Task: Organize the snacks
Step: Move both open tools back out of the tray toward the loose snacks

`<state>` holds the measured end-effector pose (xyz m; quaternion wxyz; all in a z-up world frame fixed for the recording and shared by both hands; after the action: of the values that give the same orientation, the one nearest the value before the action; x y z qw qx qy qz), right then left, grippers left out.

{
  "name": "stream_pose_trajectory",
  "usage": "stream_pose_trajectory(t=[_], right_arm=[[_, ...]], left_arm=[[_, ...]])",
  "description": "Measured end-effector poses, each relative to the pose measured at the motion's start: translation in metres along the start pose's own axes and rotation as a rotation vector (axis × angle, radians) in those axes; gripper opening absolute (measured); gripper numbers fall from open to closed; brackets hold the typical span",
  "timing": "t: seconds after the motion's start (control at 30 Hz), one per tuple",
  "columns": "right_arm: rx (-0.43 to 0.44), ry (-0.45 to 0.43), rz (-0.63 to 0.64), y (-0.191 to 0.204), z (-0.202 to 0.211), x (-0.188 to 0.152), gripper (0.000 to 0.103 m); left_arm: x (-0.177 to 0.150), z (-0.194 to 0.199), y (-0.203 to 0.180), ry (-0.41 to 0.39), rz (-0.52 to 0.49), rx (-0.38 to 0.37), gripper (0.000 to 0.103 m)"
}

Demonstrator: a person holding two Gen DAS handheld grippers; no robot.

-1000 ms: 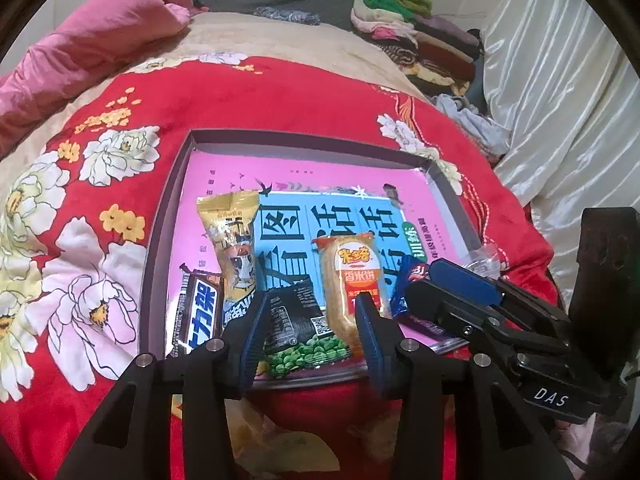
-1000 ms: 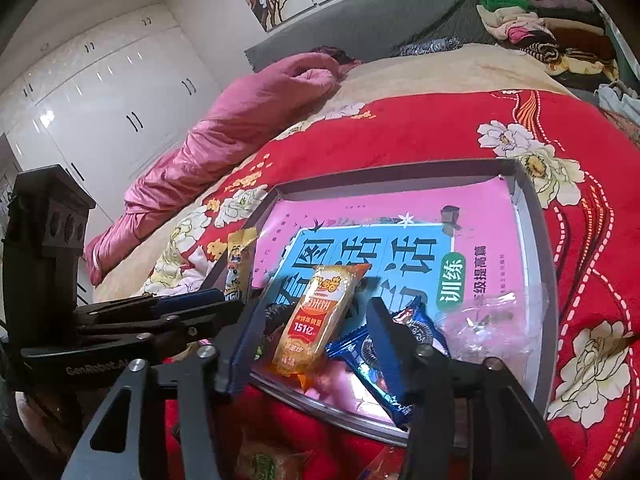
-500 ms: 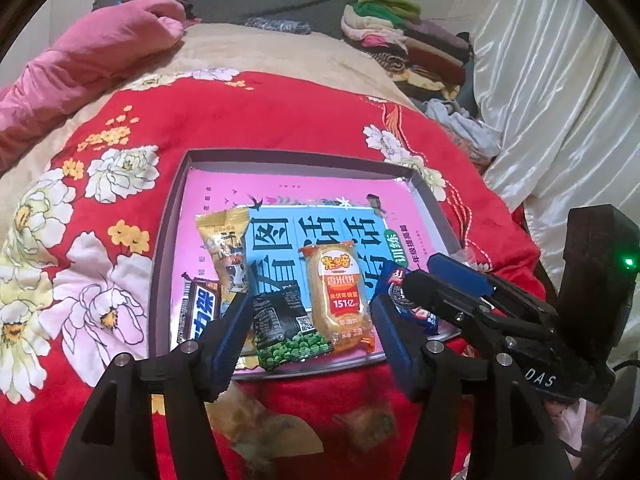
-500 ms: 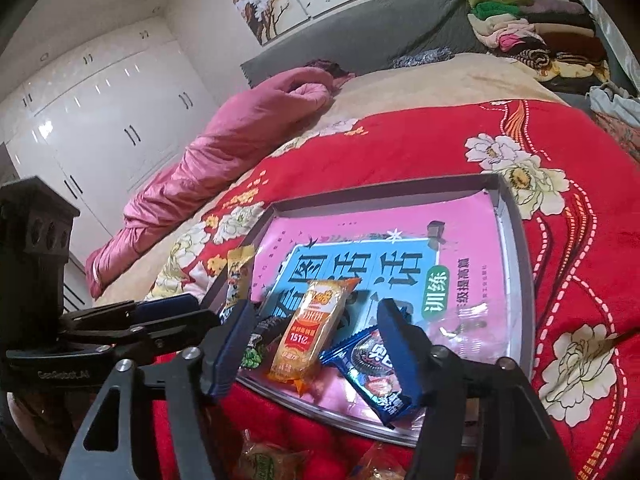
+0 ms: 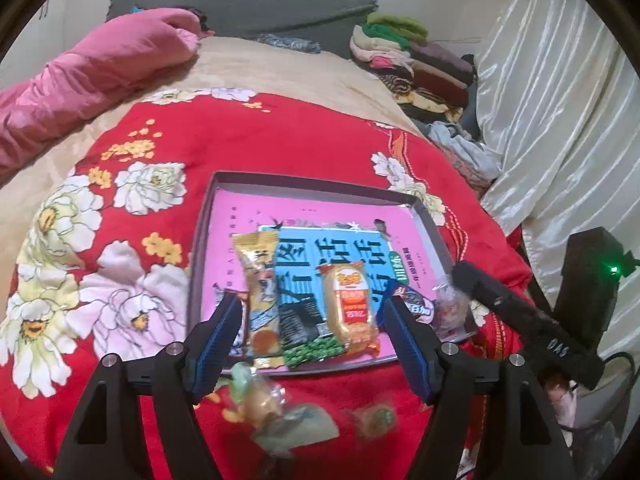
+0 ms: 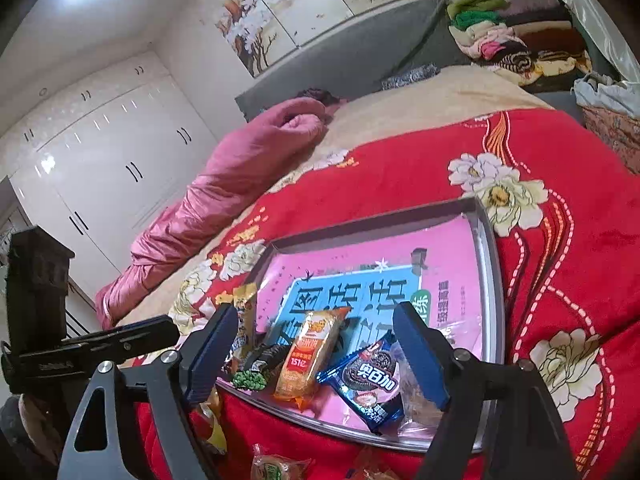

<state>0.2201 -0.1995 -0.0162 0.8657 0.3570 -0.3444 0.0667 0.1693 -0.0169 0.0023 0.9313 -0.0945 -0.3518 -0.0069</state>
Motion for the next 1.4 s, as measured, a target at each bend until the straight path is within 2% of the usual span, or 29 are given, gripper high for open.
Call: stream_pose_trajectory(t=[0.33, 0.53, 1.0, 1.4], right_arm=[[-0.02, -0.032, 0.092, 0.016, 0.011, -0.002, 0.083], [-0.025, -0.054, 0.138, 0.023, 0.019, -0.004, 0.084], [-0.039, -0.027, 0.224, 0.035, 0.027, -0.031, 0.087], [-0.066, -0.014, 0.244, 0.038, 0.034, -0.049, 0.087]], left_arm=[[-0.016, 0.008, 0.018, 0.013, 0.023, 0.022, 0.076], [-0.023, 0.013, 0.014, 0.013, -0.008, 0.019, 0.079], [-0.046, 0.019, 0.024, 0.054, 0.005, 0.035, 0.079], [-0.059, 0.025, 0.022, 0.081, -0.017, 0.049, 0.079]])
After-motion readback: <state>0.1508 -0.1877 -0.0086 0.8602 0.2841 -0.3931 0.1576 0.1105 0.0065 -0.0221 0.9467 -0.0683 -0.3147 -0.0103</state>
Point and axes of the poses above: each gripper's, at about its wrist camera, not at the fingertips, and z roughly against the way its jaws point, y to its left, x to its top, the point moved 7 cm from there along -z, roughly the way its jaws point, and after that the axes turned 9 degrees about -z, right-handed, at the moved point
